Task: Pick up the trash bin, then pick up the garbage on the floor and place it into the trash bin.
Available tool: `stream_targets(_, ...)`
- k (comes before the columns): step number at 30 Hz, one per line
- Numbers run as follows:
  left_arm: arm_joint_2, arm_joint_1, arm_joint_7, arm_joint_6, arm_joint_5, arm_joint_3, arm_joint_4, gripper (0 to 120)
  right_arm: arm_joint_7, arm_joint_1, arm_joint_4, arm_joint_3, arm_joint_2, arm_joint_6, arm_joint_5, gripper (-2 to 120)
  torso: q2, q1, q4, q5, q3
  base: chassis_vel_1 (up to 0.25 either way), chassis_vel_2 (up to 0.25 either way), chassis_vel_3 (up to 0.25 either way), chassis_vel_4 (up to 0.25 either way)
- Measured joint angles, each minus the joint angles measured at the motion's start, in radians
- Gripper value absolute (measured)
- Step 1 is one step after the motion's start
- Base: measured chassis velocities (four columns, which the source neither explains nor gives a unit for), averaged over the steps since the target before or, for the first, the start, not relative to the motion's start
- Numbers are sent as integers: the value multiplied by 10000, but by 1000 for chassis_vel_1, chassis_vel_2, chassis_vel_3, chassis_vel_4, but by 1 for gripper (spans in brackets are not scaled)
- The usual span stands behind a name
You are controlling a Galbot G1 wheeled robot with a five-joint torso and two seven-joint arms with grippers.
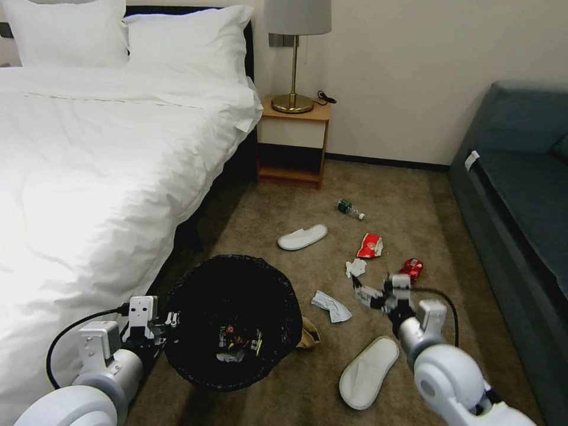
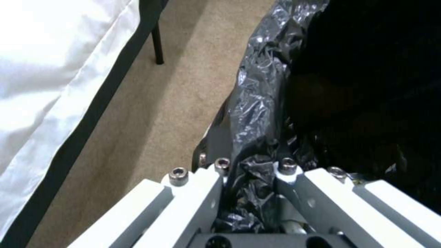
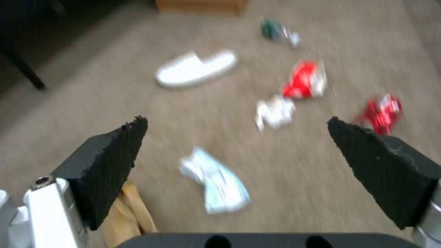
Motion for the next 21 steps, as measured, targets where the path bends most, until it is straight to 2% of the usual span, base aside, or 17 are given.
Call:
stream_targets(10, -11, -3, 8, 0, -8, -12, 0, 2, 523, -232, -1361, -35, 1054, 207, -100, 100, 0, 0, 1, 2, 0, 0, 0, 0, 0)
stream_targets(21, -11, 76, 12, 0, -12, -65, 0, 2, 144, -195, -3323, 136, 1759, 658, -375, 100, 0, 0, 2, 1, 0, 0, 0, 0, 0)
